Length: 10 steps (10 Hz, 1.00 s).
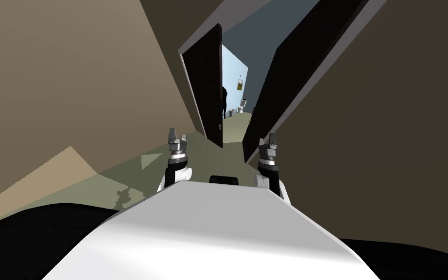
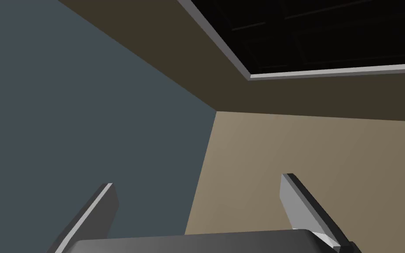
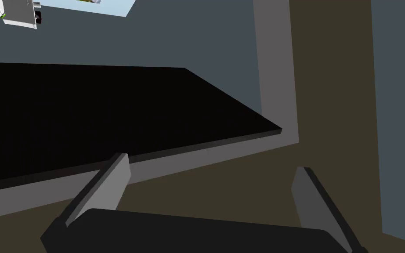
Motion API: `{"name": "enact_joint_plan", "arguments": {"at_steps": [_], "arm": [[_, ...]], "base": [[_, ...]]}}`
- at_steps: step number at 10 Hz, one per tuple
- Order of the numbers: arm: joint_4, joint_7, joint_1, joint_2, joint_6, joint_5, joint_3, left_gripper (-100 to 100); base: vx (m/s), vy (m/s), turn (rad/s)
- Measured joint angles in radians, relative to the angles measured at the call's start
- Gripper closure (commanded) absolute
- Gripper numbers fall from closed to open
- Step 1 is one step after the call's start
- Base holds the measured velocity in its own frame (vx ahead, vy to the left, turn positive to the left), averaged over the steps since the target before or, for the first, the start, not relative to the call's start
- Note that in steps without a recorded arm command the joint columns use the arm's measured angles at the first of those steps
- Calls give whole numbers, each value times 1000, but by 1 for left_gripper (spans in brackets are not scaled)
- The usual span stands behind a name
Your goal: Push the door open
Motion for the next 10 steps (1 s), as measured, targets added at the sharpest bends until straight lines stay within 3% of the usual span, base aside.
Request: {"name": "enact_joint_plan", "arguments": {"at_steps": [8, 10], "arm": [[179, 33, -79, 48, -36, -15, -43, -100], [224, 38, -97, 51, -47, -22, -59, -100]], "base": [[125, 55, -19], [95, 44, -17]]}}
